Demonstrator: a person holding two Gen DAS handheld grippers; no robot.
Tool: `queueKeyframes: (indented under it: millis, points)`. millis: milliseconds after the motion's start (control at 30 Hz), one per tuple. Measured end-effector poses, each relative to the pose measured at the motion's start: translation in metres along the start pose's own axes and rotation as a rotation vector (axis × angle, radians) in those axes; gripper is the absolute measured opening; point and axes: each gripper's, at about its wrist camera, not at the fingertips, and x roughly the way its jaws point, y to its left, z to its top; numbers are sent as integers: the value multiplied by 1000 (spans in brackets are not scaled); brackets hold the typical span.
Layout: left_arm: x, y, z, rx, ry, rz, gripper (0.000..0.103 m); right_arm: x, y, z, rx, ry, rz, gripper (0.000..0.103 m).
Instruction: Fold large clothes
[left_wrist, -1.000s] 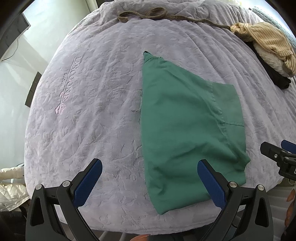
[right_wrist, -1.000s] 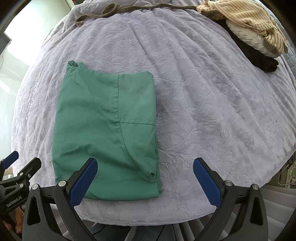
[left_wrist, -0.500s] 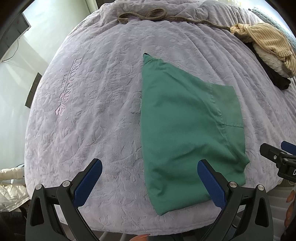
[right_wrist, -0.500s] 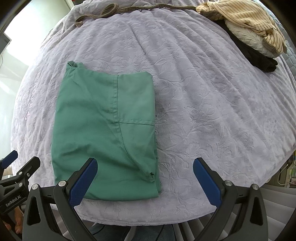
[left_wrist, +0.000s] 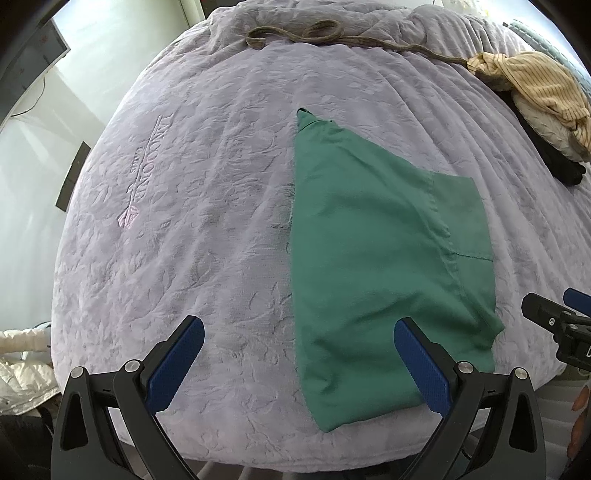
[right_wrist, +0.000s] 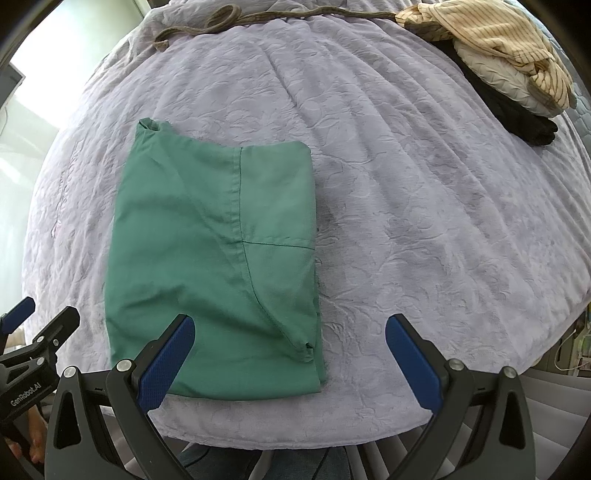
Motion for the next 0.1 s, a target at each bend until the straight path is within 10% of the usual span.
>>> queueKeyframes:
  millis: [100]
  points:
    - [0, -1, -1, 0, 5, -10, 103, 0, 0, 0, 1, 0, 0, 103]
